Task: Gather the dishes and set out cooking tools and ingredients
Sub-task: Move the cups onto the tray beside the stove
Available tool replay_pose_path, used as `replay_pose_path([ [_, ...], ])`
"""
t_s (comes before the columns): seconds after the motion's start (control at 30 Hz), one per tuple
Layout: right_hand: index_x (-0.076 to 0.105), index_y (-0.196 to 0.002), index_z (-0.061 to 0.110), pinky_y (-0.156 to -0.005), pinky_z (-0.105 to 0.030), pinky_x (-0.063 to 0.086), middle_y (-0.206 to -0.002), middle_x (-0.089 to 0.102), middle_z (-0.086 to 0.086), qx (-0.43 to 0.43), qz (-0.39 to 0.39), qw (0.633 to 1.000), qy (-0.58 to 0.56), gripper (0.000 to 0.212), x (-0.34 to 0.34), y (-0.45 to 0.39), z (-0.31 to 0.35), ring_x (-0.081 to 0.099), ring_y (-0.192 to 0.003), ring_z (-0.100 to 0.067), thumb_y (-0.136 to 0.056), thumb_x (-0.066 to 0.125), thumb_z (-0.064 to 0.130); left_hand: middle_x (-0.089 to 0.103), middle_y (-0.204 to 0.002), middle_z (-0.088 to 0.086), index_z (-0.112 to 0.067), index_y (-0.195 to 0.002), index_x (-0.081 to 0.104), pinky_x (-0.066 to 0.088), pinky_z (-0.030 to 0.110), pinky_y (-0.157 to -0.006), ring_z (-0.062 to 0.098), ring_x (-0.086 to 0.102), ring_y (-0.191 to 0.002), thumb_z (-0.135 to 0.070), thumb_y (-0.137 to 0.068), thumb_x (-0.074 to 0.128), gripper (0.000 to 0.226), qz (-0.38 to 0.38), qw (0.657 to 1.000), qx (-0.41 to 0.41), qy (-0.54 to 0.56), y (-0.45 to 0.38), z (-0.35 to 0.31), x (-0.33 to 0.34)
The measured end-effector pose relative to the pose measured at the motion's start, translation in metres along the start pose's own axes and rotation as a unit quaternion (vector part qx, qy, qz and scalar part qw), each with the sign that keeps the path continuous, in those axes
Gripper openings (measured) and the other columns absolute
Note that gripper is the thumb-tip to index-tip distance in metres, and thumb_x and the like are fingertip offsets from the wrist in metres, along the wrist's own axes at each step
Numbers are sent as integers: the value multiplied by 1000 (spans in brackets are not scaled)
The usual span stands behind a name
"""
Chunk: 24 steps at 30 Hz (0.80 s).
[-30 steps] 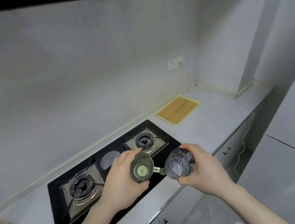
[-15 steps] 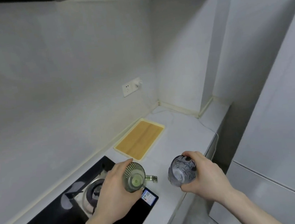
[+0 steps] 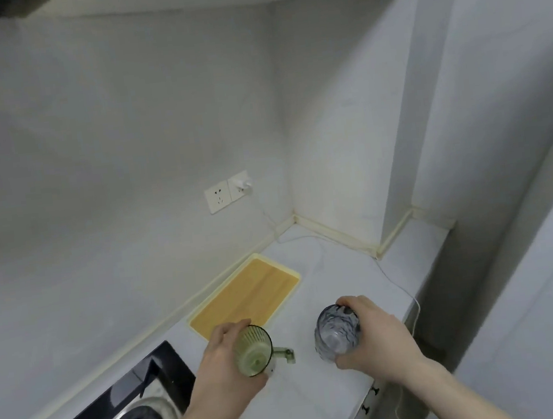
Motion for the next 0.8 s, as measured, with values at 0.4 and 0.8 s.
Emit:
replay_pose_path([
  [0.4, 40, -132, 37, -82, -29, 52, -117, 46, 16, -78, 82, 993, 13, 84, -11, -128, -41, 61, -100, -12, -58, 72, 63, 39, -132, -23, -41, -145, 41, 43, 16, -97, 1, 51, -118, -48, -59, 80, 94, -40, 994, -105, 16, -64, -7, 44],
  [0.8, 43, -131, 36, -79, -25, 51, -113, 48, 17, -82, 121, 989, -8, 88, 29, -176, -42, 61, -96, -9, -54, 74, 65, 39, -134, -21, -39, -145, 41, 42, 17, -90, 5, 52, -114, -37, -63, 87, 93, -25, 981, -190, -9, -90, 35, 36],
])
Point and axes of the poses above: each hand's wrist, its own y-axis away from the middle knuckle, its own x-axis out of the palm, z = x × y, the point moved 1 cm from there along -y, towards the middle knuckle
